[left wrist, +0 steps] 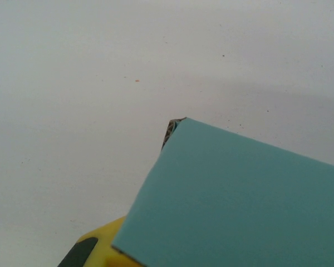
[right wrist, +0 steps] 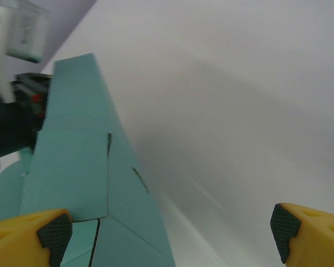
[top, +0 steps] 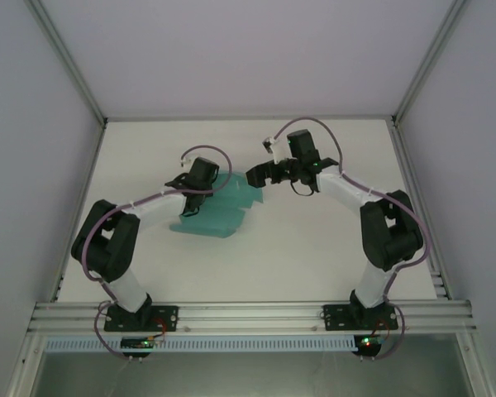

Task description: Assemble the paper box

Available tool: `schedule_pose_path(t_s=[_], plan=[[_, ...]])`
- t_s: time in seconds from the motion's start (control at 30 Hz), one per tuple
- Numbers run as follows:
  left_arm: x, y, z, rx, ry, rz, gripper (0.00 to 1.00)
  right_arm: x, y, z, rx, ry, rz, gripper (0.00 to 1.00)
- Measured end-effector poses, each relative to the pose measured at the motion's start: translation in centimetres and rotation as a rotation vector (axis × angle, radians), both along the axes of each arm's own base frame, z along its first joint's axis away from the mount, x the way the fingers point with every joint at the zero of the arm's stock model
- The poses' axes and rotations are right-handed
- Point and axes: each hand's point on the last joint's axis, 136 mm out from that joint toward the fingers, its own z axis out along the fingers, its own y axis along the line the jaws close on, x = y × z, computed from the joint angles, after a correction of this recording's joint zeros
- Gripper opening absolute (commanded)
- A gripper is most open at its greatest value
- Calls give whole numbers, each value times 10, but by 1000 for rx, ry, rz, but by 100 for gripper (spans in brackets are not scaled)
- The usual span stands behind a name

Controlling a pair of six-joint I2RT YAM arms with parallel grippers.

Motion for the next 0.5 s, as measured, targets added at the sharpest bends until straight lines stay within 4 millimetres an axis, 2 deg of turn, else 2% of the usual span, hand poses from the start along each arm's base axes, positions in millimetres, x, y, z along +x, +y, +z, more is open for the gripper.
schedule_pose_path(t_s=[0.17, 0.27, 0.37, 0.5], plan=[[3, -6, 0, -44, -2, -28, 0, -8, 5, 9, 67, 2, 66, 83], [5, -16, -9, -132, 5, -95, 0, -11, -5, 12, 102, 15, 66, 84], [1, -26, -17, -222, 17, -167, 0, -25, -17, 16, 146, 44, 87, 85], [1, -37, -10, -292, -1, -241, 0, -41, -25, 31, 193, 44, 122, 86]])
